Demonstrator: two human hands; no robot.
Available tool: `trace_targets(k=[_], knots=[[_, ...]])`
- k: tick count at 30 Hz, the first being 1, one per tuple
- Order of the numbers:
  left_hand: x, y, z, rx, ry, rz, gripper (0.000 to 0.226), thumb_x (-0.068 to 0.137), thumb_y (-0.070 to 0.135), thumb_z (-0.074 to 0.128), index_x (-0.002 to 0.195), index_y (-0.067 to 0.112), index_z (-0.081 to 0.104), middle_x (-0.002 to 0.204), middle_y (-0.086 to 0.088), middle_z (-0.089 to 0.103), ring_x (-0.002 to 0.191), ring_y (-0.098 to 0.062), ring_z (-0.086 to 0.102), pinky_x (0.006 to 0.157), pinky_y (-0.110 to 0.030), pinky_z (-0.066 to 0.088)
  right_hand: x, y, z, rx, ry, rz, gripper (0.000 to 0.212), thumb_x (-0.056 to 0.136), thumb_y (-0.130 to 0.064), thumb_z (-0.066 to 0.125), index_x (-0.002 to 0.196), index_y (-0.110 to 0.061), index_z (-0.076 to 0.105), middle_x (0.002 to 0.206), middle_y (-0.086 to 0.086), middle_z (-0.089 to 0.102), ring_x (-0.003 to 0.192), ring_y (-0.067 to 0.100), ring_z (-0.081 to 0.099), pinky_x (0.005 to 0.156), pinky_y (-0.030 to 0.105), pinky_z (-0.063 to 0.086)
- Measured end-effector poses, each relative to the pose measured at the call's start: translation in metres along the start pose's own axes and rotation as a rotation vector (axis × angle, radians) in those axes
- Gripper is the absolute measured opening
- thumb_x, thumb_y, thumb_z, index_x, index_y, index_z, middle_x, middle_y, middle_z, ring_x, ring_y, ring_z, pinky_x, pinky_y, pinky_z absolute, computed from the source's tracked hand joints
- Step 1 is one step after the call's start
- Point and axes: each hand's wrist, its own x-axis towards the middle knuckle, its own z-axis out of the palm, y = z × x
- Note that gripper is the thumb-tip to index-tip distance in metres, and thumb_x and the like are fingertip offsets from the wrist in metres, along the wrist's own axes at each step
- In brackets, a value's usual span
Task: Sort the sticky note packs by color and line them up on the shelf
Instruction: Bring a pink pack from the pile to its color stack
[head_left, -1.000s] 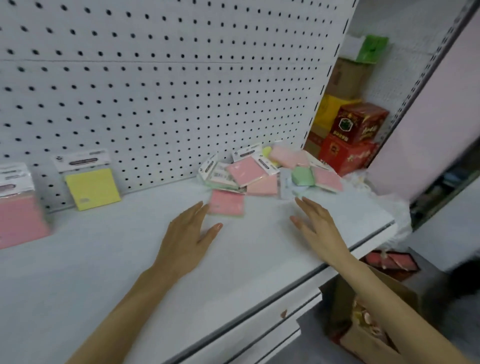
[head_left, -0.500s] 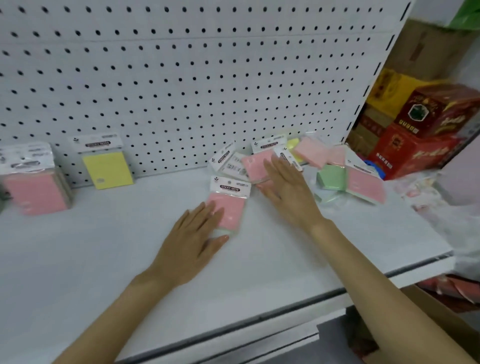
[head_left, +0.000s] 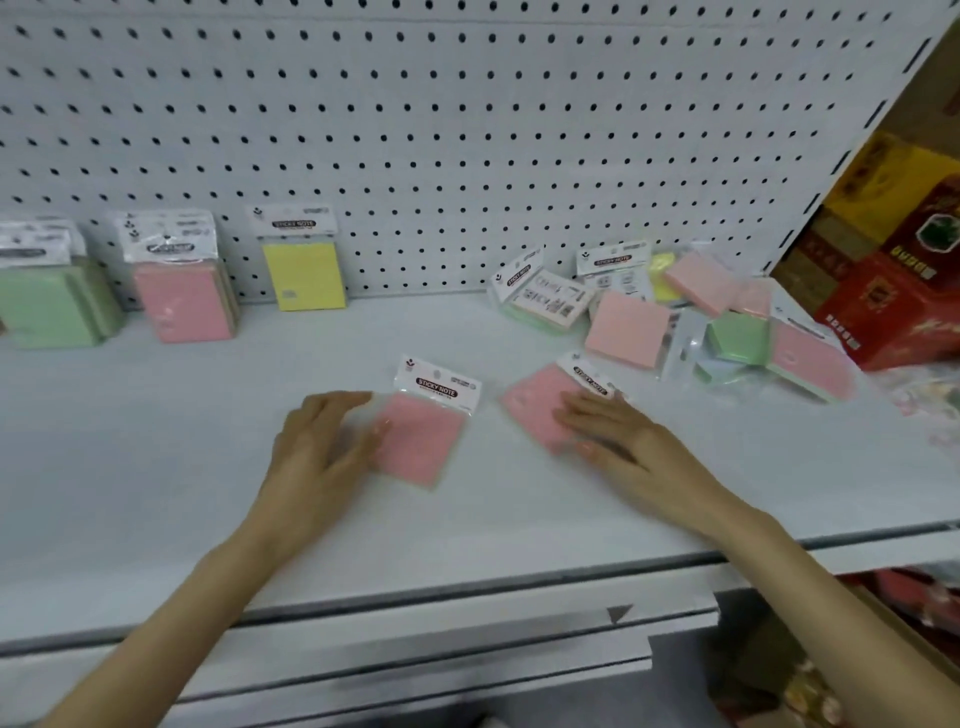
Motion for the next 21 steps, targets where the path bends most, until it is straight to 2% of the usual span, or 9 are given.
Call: trace_targets(k=[2,3,5,8,10,12,13,17,21], knots=[[0.017,0.008,0.004,0.090,-0.062,-0.136,0.091,0.057,0.080,0.028,0.133,0.032,0.046,0.136,0.005,0.042,0.131,-0.019,0.029,0.108,-0.037,0.021,0.002,-0.009,0.001,0.123,0.139,0.053,0.037,0.084,-0.051,0.049,0.119,-0.038,0.055,0.134,-0.015,0.047,0.128,0.001,0.037,0.113,0.023,0.021],[0.025,0.011,0.009,0.164,-0.103,-0.149,0.102,0.051,0.082,0.026,0.136,0.029,0.043,0.141,0.004,0.039,0.134,-0.018,0.024,0.109,-0.035,0.017,0.004,-0.013,0.001,0.135,0.246,0.143,0.039,0.083,-0.049,0.059,0.120,-0.037,0.056,0.134,-0.012,0.049,0.127,0.007,0.038,0.110,0.025,0.024],[0.034,0.016,0.019,0.230,-0.155,-0.127,0.110,0.042,0.084,0.028,0.137,0.030,0.042,0.147,0.006,0.033,0.138,-0.017,0.019,0.111,-0.033,0.012,0.007,-0.018,0.003,0.085,0.353,0.382,0.059,0.077,-0.048,0.069,0.131,-0.031,0.050,0.138,-0.003,0.046,0.130,0.019,0.033,0.107,0.028,0.023],[0.035,0.016,0.027,0.224,-0.137,-0.087,0.110,0.037,0.085,0.039,0.134,0.032,0.044,0.146,0.007,0.032,0.137,-0.018,0.019,0.111,-0.033,0.010,0.005,-0.026,0.009,-0.084,0.246,0.522,0.098,0.064,-0.072,0.064,0.143,-0.026,0.030,0.147,0.000,0.035,0.137,0.021,0.023,0.109,0.035,0.018],[0.035,0.016,0.028,0.202,-0.126,-0.097,0.106,0.041,0.083,0.054,0.132,0.029,0.045,0.145,0.005,0.032,0.137,-0.018,0.019,0.110,-0.033,0.011,0.003,-0.027,0.015,-0.142,0.232,0.506,0.105,0.060,-0.079,0.055,0.145,-0.024,0.025,0.148,0.000,0.033,0.138,0.021,0.021,0.111,0.035,0.014],[0.035,0.017,0.028,0.188,-0.121,-0.125,0.097,0.054,0.070,0.073,0.134,0.025,0.043,0.145,0.002,0.030,0.137,-0.018,0.017,0.110,-0.033,0.011,0.003,-0.028,0.017,-0.134,0.239,0.513,0.106,0.058,-0.078,0.050,0.145,-0.023,0.026,0.148,0.001,0.034,0.138,0.021,0.023,0.112,0.035,0.013],[0.035,0.017,0.029,0.188,-0.112,-0.130,0.091,0.059,0.063,0.076,0.134,0.023,0.043,0.144,0.001,0.030,0.137,-0.018,0.018,0.110,-0.033,0.012,0.004,-0.030,0.017,-0.121,0.230,0.511,0.105,0.058,-0.076,0.050,0.145,-0.023,0.026,0.149,0.001,0.034,0.138,0.021,0.023,0.113,0.036,0.012],[0.031,0.018,0.030,0.165,-0.086,-0.122,0.075,0.062,0.054,0.078,0.121,0.021,0.049,0.134,0.000,0.036,0.130,-0.020,0.025,0.105,-0.030,0.017,0.009,-0.035,0.017,-0.020,0.187,0.422,0.087,0.075,-0.058,0.066,0.144,-0.020,0.030,0.146,-0.001,0.039,0.135,0.020,0.030,0.114,0.036,0.013],[0.030,0.022,0.028,0.176,-0.118,-0.170,0.077,0.059,0.057,0.079,0.119,0.019,0.048,0.126,0.000,0.039,0.124,-0.022,0.031,0.100,-0.030,0.022,0.010,-0.039,0.019,-0.016,0.200,0.400,0.079,0.075,-0.054,0.069,0.140,-0.023,0.038,0.141,0.000,0.043,0.133,0.024,0.033,0.108,0.034,0.020]])
